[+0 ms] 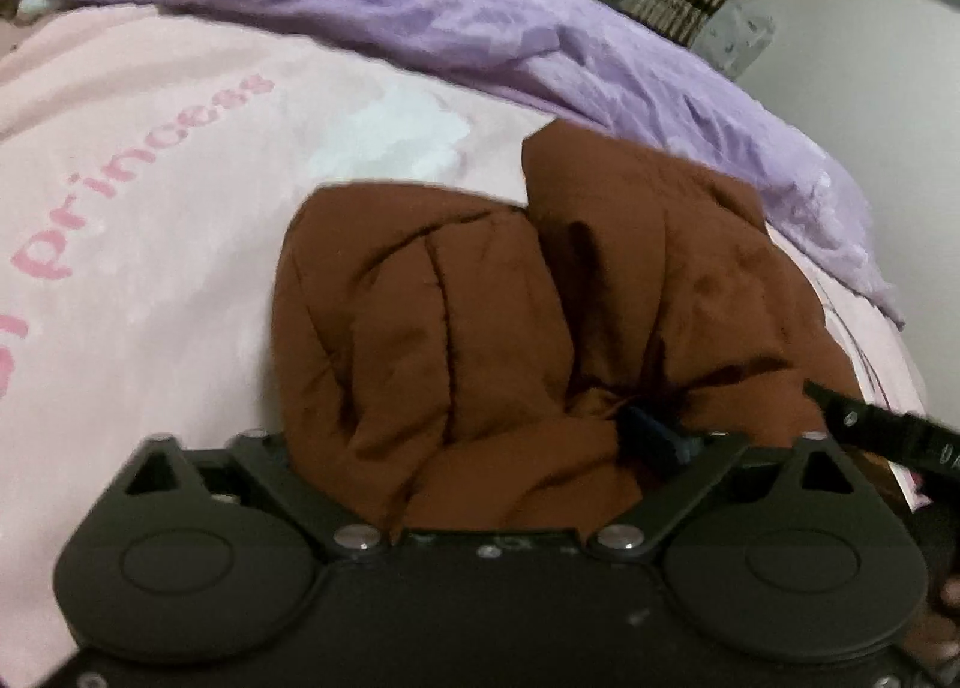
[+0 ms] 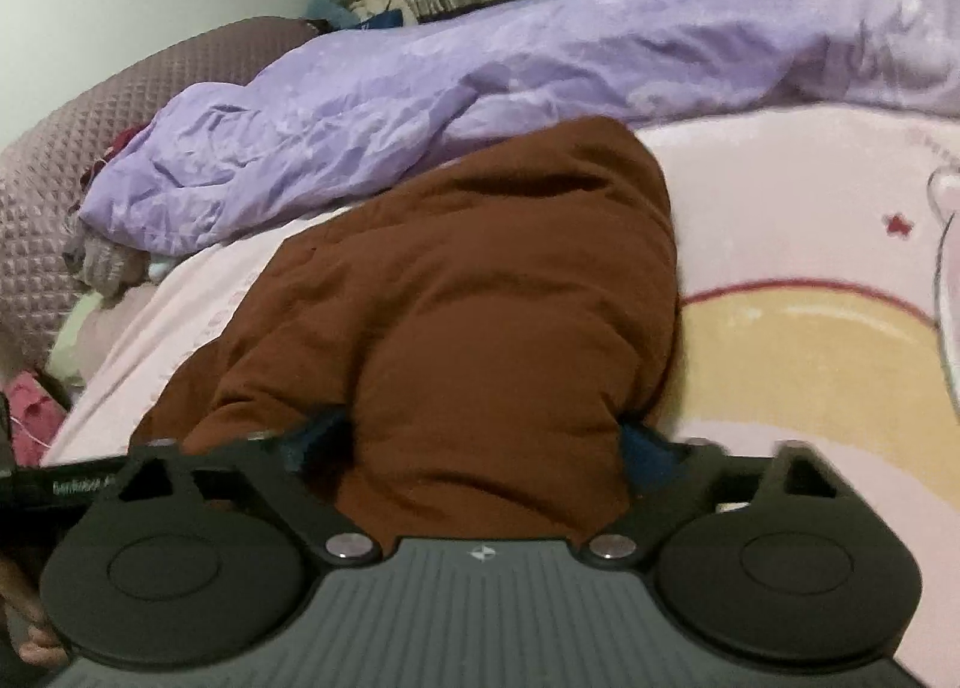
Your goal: Fold large clothes
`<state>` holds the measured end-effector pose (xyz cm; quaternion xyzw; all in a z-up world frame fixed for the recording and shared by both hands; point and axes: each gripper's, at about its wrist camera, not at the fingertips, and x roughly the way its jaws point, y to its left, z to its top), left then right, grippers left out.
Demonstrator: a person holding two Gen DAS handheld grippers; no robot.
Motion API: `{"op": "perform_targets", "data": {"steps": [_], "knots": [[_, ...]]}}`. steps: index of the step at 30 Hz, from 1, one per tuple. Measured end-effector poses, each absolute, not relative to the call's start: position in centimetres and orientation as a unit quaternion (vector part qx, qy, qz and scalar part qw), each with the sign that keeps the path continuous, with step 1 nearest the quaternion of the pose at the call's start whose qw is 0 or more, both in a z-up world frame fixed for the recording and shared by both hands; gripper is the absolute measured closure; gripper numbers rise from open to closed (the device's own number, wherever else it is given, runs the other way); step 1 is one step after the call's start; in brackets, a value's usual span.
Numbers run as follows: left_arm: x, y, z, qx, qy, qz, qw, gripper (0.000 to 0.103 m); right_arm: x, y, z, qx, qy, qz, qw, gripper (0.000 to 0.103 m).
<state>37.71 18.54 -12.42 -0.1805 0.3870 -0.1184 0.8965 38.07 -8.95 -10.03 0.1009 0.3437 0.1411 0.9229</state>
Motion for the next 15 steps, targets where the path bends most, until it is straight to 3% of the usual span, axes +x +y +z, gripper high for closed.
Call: {"op": "perform_targets", "data": {"steps": [1, 3, 6, 15], "knots": [[37.5, 18.4, -12.1, -0.183, 0.38, -0.124, 0.898, 0.042, 37.6, -8.7, -9.6, 0.09, 0.336, 0.136, 0.927, 0.029], [36.9, 17.4, -11.0, -0.154, 0.368, -0.111, 0.91, 0.056, 36.8, -7.9, -8.6, 0.063, 0.324, 0.132, 0.935, 0.044], [36.0, 16.1, -9.1, -0.12, 0.345, -0.113, 0.924, 0.07, 36.1, -8.3, -7.2, 0.052, 0.31, 0.144, 0.938, 0.054], [34.9, 10.1, -4.0, -0.135, 0.293, -0.2, 0.925, 0.076, 33.6, -16.3, -2.3, 0.097, 0.267, 0.127, 0.95, 0.057]]}}
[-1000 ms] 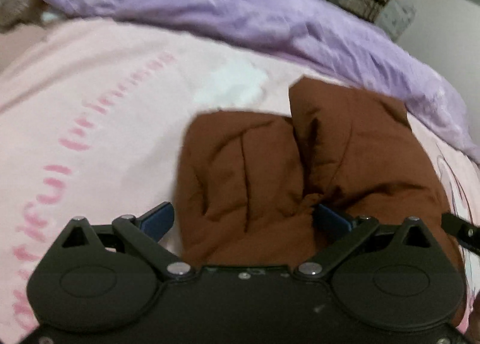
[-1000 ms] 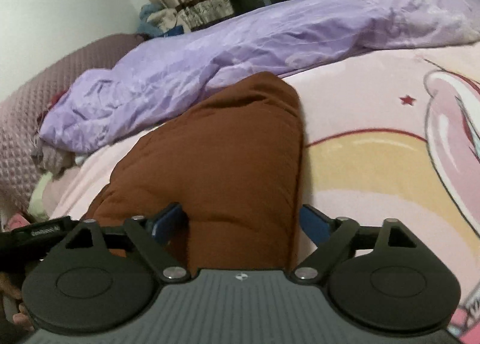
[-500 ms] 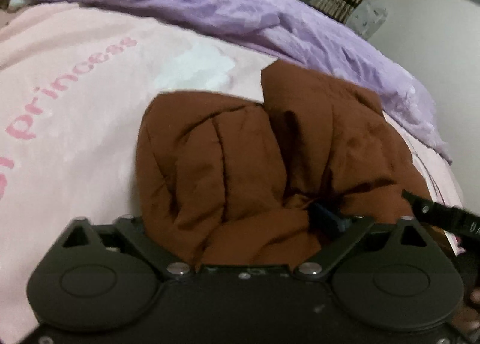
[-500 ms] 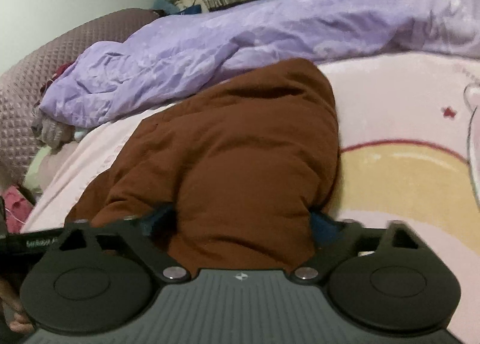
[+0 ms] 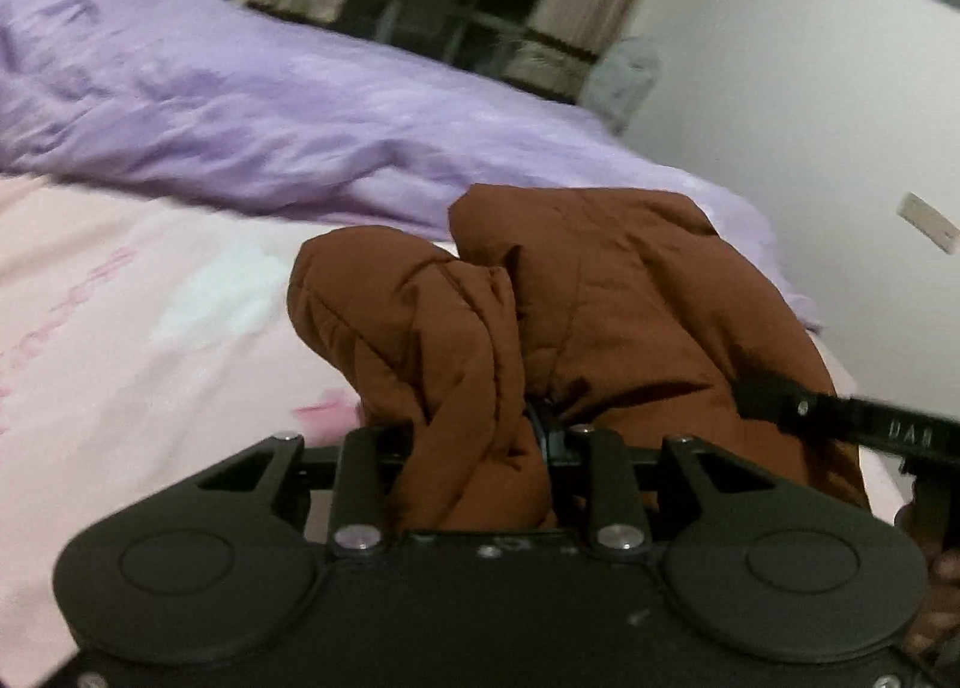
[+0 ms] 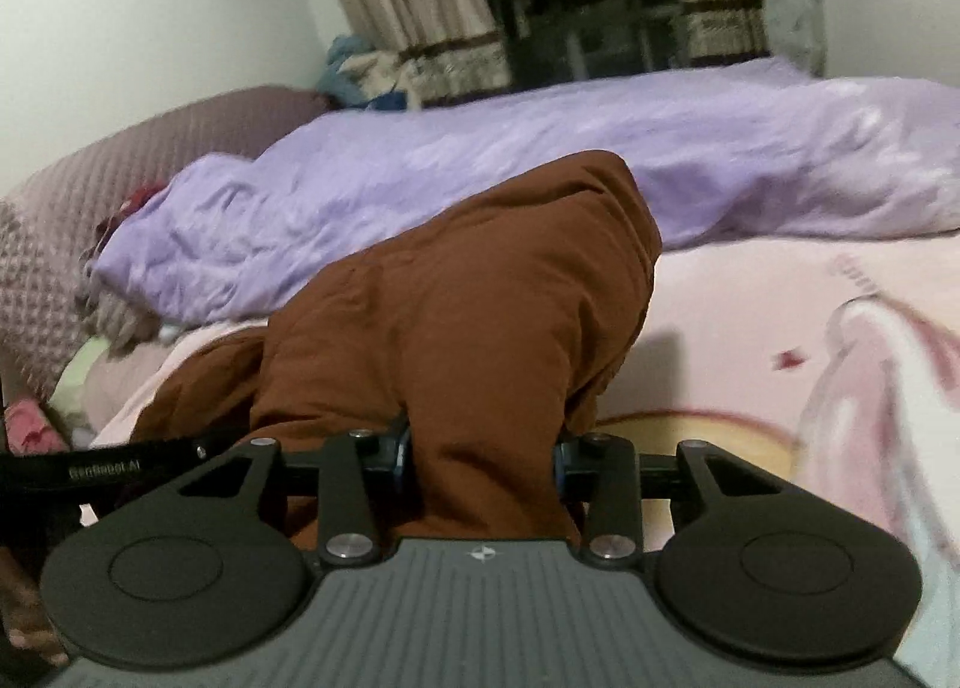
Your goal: Fold large clothes
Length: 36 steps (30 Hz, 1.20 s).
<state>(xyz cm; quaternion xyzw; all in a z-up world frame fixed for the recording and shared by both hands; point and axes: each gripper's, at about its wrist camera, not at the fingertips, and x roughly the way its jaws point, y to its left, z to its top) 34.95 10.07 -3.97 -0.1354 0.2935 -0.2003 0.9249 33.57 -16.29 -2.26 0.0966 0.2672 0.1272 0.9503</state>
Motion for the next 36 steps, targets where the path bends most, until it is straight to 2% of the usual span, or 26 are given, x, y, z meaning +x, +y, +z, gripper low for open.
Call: {"op": "perform_targets", "data": {"steps": [7, 9, 11, 12, 13, 14, 15, 16, 18, 19, 21, 23, 24, 27, 30, 32, 36], "knots": [[36.1, -0.1, -2.7, -0.138, 0.3, -0.282, 0.901, 0.076, 30.8, -26.1, 0.4, 0.117, 0.25, 0.051, 0.96, 0.056], [36.5, -2.3, -3.2, -0.136, 0.31, -0.3, 0.892, 0.073, 30.2, -28.6, 0.2, 0.122, 0.251, 0.036, 0.959, 0.053], [37.3, -4.2, -4.8, -0.133, 0.327, -0.309, 0.883, 0.067, 29.9, -30.7, -0.9, 0.13, 0.259, 0.024, 0.957, 0.043], [37.7, -5.0, -5.9, -0.127, 0.338, -0.305, 0.881, 0.059, 30.0, -31.9, -1.9, 0.135, 0.266, 0.017, 0.954, 0.034], [38.2, -5.6, -7.1, -0.118, 0.351, -0.294, 0.881, 0.045, 30.3, -32.5, -2.8, 0.139, 0.275, 0.008, 0.951, 0.029], [38.8, -6.4, -8.3, -0.107, 0.378, -0.269, 0.88, 0.036, 30.7, -32.8, -3.8, 0.134, 0.286, -0.008, 0.949, 0.027], [39.3, -6.9, -9.2, -0.102, 0.403, -0.241, 0.877, 0.009, 31.5, -32.8, -4.8, 0.102, 0.304, -0.043, 0.946, 0.028], [39.4, -7.1, -9.6, -0.102, 0.418, -0.207, 0.879, 0.002, 32.1, -32.2, -5.5, 0.036, 0.328, -0.105, 0.938, 0.029], [38.1, -7.5, -8.2, -0.08, 0.388, -0.171, 0.902, 0.005, 31.5, -30.9, -5.3, -0.072, 0.304, -0.213, 0.926, 0.03], [37.0, -7.9, -7.1, -0.056, 0.363, -0.159, 0.917, 0.005, 30.7, -30.5, -4.8, -0.085, 0.28, -0.238, 0.926, 0.03], [34.1, -9.1, -4.5, -0.006, 0.295, -0.139, 0.945, 0.003, 28.3, -30.8, -3.3, -0.031, 0.241, -0.218, 0.945, 0.038], [32.1, -9.4, -3.1, 0.009, 0.243, -0.15, 0.958, 0.0, 26.2, -31.6, -2.3, 0.064, 0.218, -0.129, 0.965, 0.053], [31.0, -9.6, -2.6, 0.007, 0.225, -0.165, 0.96, 0.0, 25.5, -31.9, -2.2, 0.116, 0.211, -0.087, 0.967, 0.055], [29.4, -10.9, -3.6, 0.019, 0.234, -0.216, 0.948, 0.0, 24.2, -30.9, -3.6, 0.164, 0.208, -0.041, 0.963, 0.058], [31.0, -13.3, -8.0, 0.076, 0.3, -0.209, 0.928, 0.0, 26.4, -28.3, -7.9, 0.112, 0.268, -0.055, 0.955, 0.057], [32.0, -12.8, -9.9, 0.041, 0.313, -0.204, 0.927, 0.0, 28.3, -27.3, -11.2, 0.074, 0.279, -0.08, 0.954, 0.055], [30.2, -10.4, -7.5, -0.022, 0.299, -0.204, 0.932, 0.0, 25.3, -25.7, -8.6, 0.068, 0.244, -0.084, 0.964, 0.052]]}}
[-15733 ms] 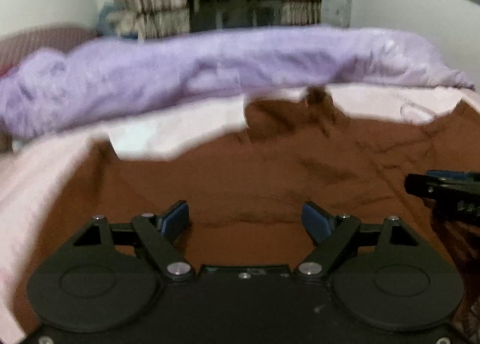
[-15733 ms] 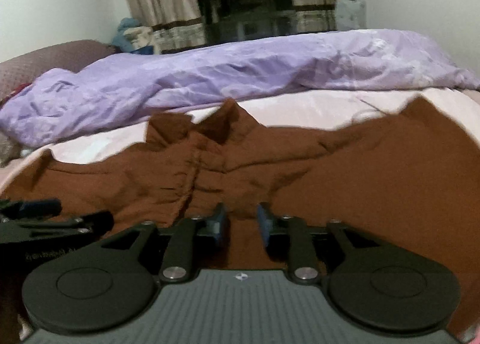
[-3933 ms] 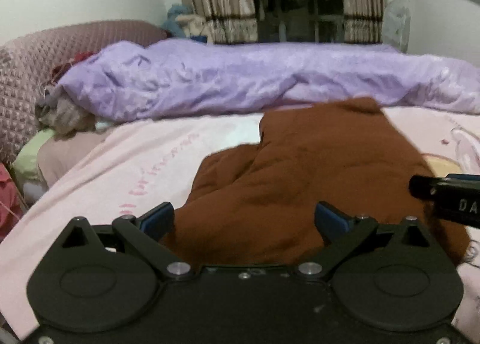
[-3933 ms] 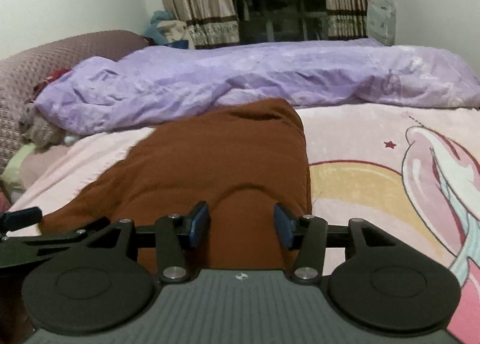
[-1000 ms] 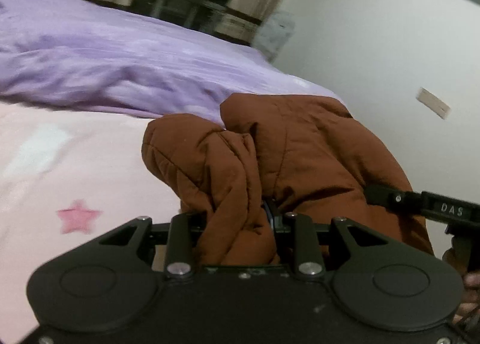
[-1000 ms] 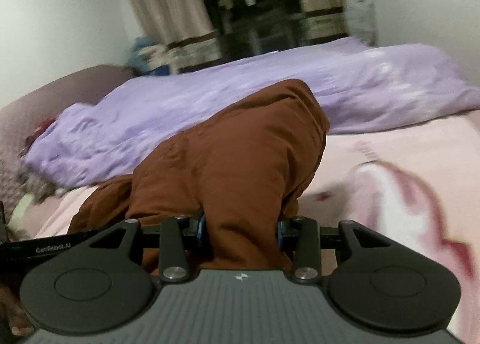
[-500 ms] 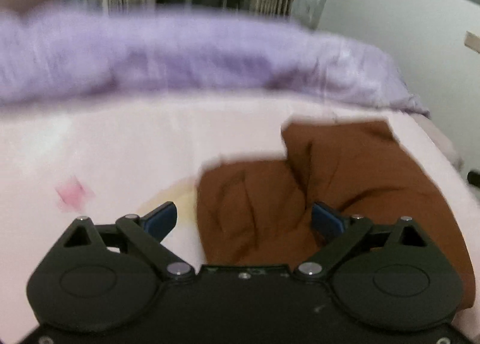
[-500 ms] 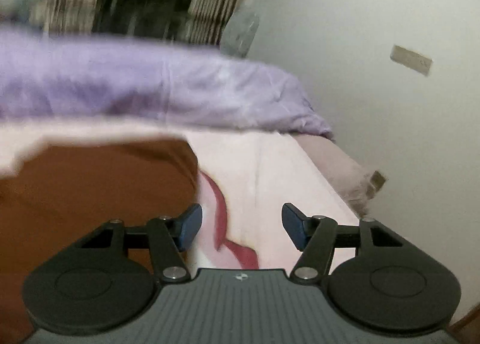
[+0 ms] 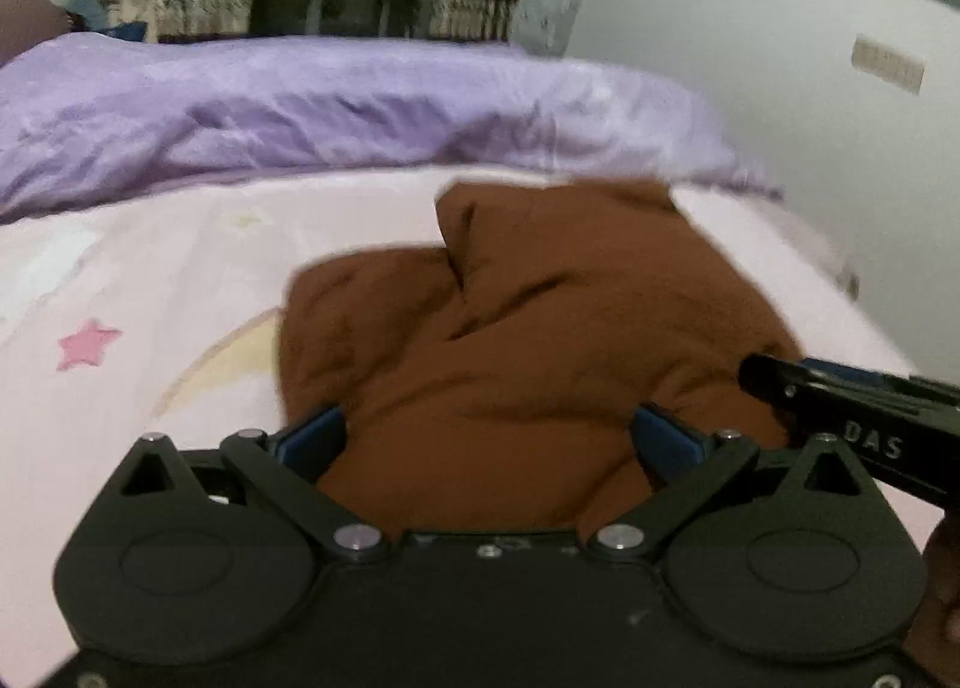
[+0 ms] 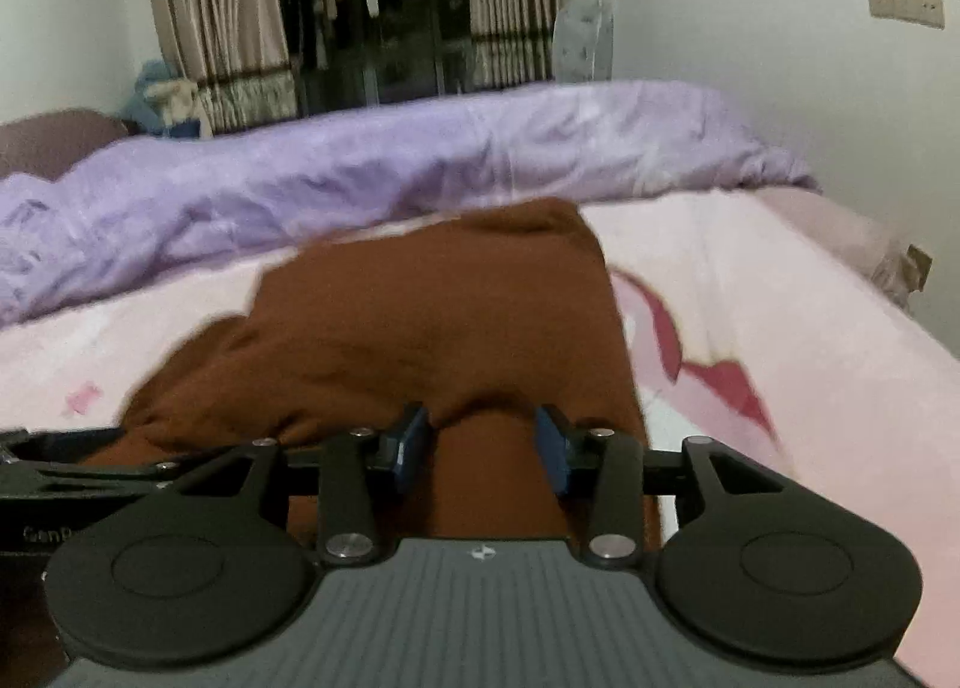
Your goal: Fold large clothes
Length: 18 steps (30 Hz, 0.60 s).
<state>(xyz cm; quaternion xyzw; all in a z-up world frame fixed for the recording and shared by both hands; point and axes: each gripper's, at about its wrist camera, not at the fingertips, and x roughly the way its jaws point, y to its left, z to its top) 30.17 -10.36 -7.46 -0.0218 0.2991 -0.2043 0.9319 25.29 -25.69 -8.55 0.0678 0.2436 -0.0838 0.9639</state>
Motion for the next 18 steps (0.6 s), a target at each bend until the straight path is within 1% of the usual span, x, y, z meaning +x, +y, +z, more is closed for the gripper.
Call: {"op": "perform_targets", "data": {"steps": [3, 5, 7, 10, 12, 16, 17, 18], "knots": [[27.5, -9.9, -5.4, -0.01, 0.258, -0.194, 0.947, 0.0, 22.1, -25.1, -6.7, 0.062, 0.217, -0.077, 0.971, 0.052], [25.3, -9.8, -5.6, -0.01, 0.24, -0.191, 0.952, 0.0, 21.0, -25.5, -6.9, 0.065, 0.208, -0.087, 0.972, 0.052], [25.2, -10.5, -6.8, 0.001, 0.255, -0.199, 0.946, 0.0, 21.4, -26.0, -8.1, 0.08, 0.227, -0.083, 0.967, 0.052], [28.9, -12.8, -10.3, 0.049, 0.308, -0.175, 0.934, 0.0, 23.4, -25.9, -10.7, 0.073, 0.256, -0.093, 0.96, 0.054], [29.4, -12.1, -10.5, 0.036, 0.313, -0.176, 0.933, 0.0, 23.8, -25.8, -11.4, 0.069, 0.257, -0.094, 0.959, 0.054], [28.0, -12.0, -9.3, 0.047, 0.31, -0.16, 0.936, 0.0, 23.2, -26.0, -10.0, 0.087, 0.265, -0.089, 0.956, 0.054], [27.0, -12.0, -8.7, 0.054, 0.307, -0.15, 0.938, 0.0, 22.6, -25.9, -9.5, 0.089, 0.264, -0.09, 0.956, 0.051], [26.3, -12.2, -8.3, 0.06, 0.301, -0.144, 0.941, 0.0, 21.7, -25.7, -8.8, 0.088, 0.259, -0.089, 0.958, 0.042]]}}
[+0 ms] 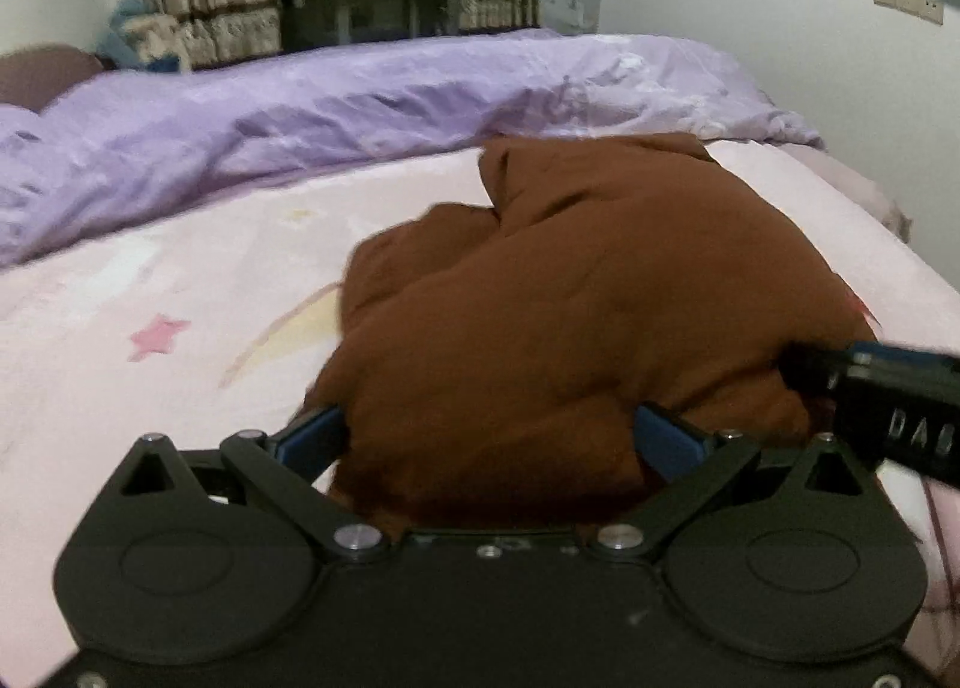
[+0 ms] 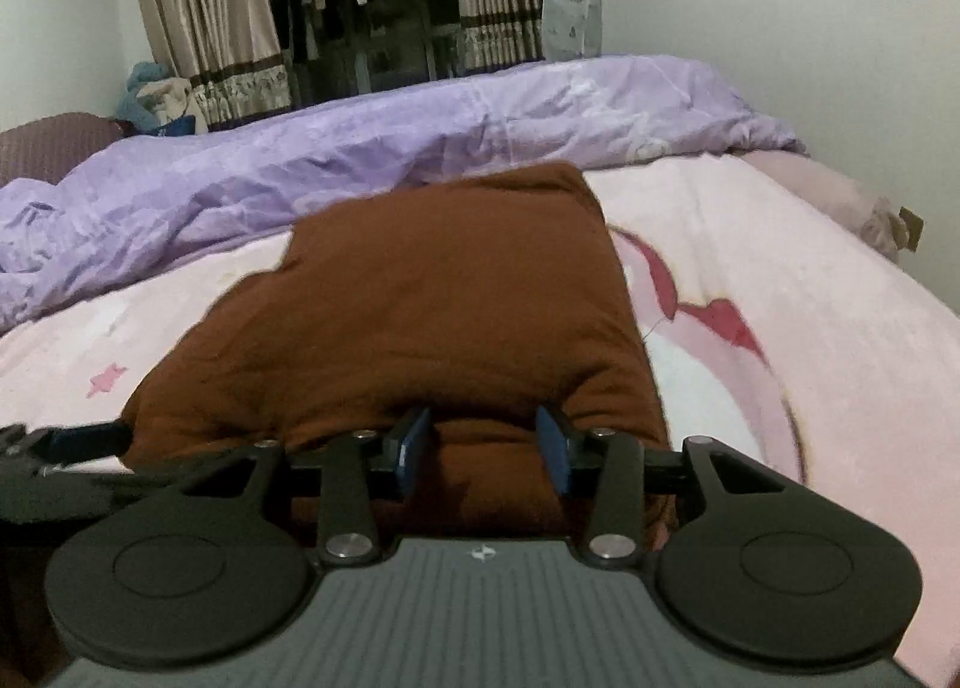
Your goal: Fold large clothes
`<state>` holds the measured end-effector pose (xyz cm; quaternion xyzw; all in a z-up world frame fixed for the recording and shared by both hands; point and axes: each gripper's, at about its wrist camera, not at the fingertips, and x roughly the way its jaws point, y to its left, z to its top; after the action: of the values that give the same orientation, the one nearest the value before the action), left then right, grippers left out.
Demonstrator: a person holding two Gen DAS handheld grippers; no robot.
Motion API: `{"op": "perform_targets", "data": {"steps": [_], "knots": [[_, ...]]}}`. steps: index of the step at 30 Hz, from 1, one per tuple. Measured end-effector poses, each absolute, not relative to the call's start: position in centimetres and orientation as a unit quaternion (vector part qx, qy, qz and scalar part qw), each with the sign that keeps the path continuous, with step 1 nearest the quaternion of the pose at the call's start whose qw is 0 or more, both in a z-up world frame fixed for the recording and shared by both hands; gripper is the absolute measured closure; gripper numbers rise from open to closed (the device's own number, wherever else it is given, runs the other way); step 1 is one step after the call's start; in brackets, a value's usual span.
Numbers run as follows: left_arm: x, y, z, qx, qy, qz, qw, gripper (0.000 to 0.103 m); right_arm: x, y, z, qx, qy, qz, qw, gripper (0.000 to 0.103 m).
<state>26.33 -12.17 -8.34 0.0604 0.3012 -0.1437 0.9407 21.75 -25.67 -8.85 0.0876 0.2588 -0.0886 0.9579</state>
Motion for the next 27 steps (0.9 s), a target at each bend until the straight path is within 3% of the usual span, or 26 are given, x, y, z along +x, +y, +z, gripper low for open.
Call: {"op": "perform_targets", "data": {"steps": [3, 6, 12, 27], "knots": [[23.1, -11.4, -7.4, 0.064, 0.29, -0.116, 0.948, 0.0, 19.0, -24.8, -7.4, 0.084, 0.245, -0.091, 0.962, 0.02], [21.2, -11.4, -6.2, 0.075, 0.286, -0.107, 0.949, 0.0, 16.6, -23.8, -6.1, 0.058, 0.223, -0.089, 0.969, 0.006], [17.5, -10.8, -4.7, 0.091, 0.248, -0.089, 0.96, 0.0, 14.4, -23.1, -5.0, 0.054, 0.207, -0.102, 0.972, 0.002], [16.3, -10.2, -7.3, 0.083, 0.28, -0.106, 0.95, 0.0, 14.4, -21.7, -7.5, 0.054, 0.239, -0.088, 0.965, 0.002]]}}
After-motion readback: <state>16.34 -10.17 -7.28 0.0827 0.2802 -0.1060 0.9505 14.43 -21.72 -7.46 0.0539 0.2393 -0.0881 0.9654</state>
